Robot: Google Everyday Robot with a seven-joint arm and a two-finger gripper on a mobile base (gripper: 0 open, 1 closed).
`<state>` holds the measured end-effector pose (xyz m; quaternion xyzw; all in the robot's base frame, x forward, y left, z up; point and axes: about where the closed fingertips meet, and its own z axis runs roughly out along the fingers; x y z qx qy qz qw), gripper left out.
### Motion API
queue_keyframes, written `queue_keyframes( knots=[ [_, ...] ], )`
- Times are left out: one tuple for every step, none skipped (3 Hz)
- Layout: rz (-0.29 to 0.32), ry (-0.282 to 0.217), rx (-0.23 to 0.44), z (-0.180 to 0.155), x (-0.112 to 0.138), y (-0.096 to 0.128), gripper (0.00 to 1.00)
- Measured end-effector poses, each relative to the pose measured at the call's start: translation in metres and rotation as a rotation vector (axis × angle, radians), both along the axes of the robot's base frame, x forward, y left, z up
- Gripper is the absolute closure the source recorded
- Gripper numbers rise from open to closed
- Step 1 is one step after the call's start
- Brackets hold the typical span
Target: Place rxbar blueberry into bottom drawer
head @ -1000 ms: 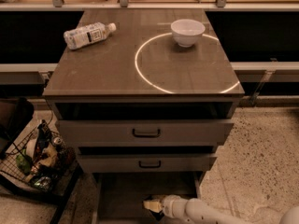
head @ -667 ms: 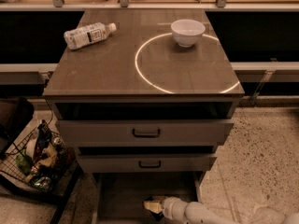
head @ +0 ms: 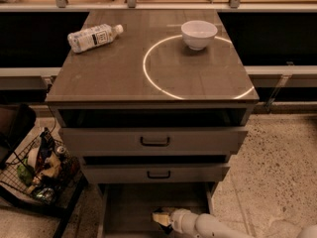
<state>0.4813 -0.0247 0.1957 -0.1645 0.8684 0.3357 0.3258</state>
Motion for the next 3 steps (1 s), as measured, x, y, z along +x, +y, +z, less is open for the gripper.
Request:
queue_keyframes(
  knots=[
    [0.002,0.001,0.001,-0.0003,-0.0005,0.0016,0.28],
    [0.004,0.002,0.003,-0.0007,-0.0012,0.0037,0.0],
    [0.005,0.002,0.004,-0.0007,-0.0013,0.0041,0.0]
  ],
)
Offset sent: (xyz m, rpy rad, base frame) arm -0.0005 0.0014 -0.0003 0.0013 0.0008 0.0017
